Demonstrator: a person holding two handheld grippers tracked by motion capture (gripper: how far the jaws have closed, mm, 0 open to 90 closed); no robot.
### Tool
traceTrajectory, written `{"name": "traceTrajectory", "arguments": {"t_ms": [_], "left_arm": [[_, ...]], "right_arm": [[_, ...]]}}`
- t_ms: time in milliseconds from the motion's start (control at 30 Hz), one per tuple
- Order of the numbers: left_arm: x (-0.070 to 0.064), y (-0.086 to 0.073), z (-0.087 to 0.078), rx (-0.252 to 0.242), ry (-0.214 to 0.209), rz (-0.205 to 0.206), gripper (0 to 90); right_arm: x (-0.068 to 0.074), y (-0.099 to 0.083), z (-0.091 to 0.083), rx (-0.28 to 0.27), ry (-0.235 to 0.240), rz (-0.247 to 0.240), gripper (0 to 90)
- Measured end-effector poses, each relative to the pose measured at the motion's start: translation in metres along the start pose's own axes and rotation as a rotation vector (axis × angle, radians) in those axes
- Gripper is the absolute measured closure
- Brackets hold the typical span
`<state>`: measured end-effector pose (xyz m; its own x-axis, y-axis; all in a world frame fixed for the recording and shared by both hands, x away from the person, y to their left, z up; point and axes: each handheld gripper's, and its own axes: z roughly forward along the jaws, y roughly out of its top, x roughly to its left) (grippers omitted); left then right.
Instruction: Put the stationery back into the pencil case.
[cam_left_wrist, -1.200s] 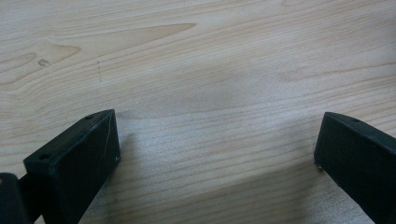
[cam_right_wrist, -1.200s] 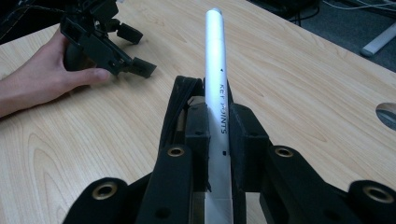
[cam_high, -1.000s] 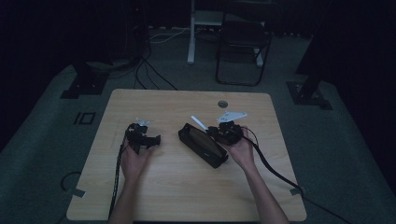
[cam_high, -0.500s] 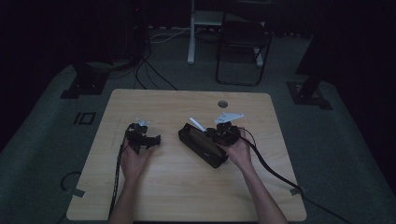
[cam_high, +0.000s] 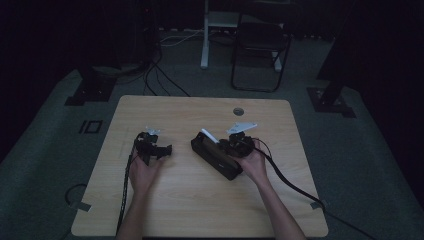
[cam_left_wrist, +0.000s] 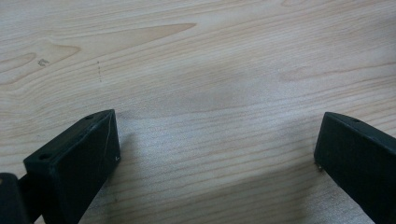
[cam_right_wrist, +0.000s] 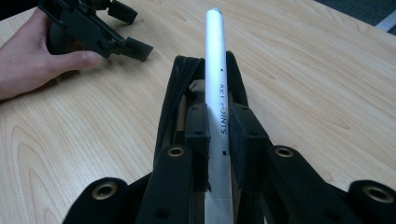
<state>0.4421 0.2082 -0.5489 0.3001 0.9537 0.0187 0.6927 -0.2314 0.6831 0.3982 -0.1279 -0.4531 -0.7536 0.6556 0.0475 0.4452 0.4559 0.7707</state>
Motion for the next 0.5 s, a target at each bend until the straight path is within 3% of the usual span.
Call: {"name": "traceTrajectory", "arguments": {"t_ms": [500], "left_arm": [[0.0, 0.0, 0.0, 0.0, 0.0, 0.001, 0.5]], "right_arm": [[0.004, -0.005, 0.01, 0.034, -0.004, -0.011, 79.0]]}}
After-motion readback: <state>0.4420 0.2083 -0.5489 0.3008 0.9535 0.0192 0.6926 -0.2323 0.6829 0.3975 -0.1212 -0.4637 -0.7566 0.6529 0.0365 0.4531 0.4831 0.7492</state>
